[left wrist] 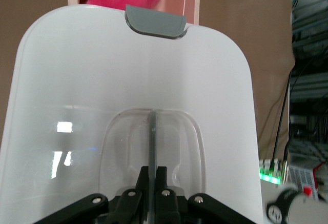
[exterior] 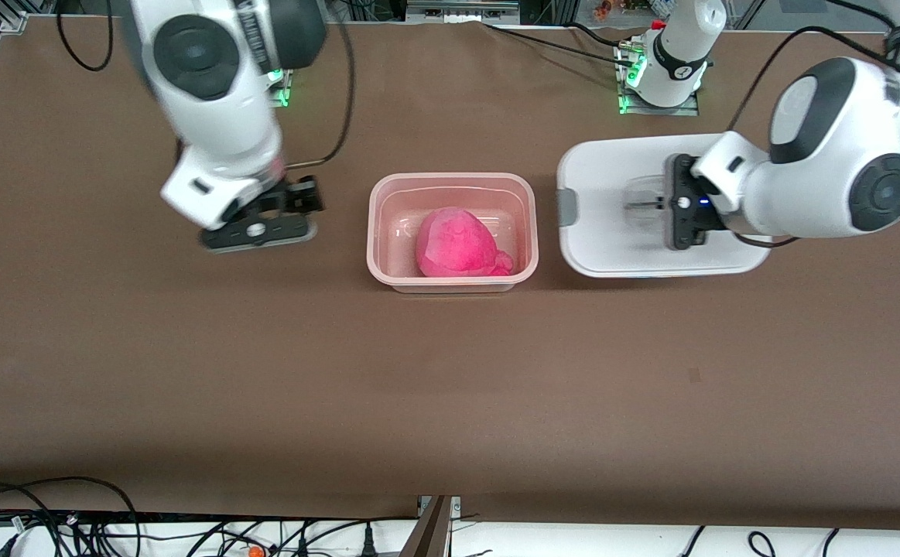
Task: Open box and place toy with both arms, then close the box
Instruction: 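Lower the lid onto the box with the left gripper while the right gripper withdraws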
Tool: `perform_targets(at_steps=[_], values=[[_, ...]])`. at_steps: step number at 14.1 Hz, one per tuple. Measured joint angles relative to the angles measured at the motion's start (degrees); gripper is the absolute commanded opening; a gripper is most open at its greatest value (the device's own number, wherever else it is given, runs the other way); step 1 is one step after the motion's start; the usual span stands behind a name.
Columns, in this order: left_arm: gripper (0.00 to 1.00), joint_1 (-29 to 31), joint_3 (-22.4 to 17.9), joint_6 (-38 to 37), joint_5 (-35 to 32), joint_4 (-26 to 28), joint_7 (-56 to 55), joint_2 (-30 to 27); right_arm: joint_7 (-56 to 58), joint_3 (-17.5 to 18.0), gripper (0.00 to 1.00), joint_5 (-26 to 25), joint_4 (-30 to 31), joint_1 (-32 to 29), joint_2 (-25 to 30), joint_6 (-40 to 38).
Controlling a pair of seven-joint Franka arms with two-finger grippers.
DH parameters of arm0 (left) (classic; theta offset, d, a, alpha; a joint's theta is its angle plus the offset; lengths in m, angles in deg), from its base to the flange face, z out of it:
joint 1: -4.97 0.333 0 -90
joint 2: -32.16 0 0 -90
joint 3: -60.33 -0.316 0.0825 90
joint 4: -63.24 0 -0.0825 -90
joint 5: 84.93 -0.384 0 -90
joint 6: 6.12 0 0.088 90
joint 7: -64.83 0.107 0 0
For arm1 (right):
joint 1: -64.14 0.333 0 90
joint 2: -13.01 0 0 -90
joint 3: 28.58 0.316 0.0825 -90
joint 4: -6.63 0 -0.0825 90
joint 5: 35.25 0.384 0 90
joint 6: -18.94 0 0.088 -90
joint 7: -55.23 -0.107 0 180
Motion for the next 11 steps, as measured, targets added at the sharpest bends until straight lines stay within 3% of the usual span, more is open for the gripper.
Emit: perform_targets(at_steps=[2,5,9,11], values=[[0.00,-3.14,3.61,7.90,2.08,-0.10,-1.33,2.48,1.88,-3.44,1.00,2.40,0.14,-1.70,-0.03,-0.54],[0.00,-10.58,7.03,20.69,2.15,-0.73,-7.45,6.41,2.31,-4.24,1.00,4.32,0.13,-6.86,0.00,-2.19],[0.00,-12.64,10.33,30.45,1.31,-0.87,-9.86,10.07,4.75,-3.83,1.00,4.65,0.09,-14.20,1.98,-5.86],[0.00,-13.00,11.48,31.43,0.83,-0.85,-10.23,11.84,7.32,-0.59,1.00,4.69,0.15,-20.16,3.57,-7.39]])
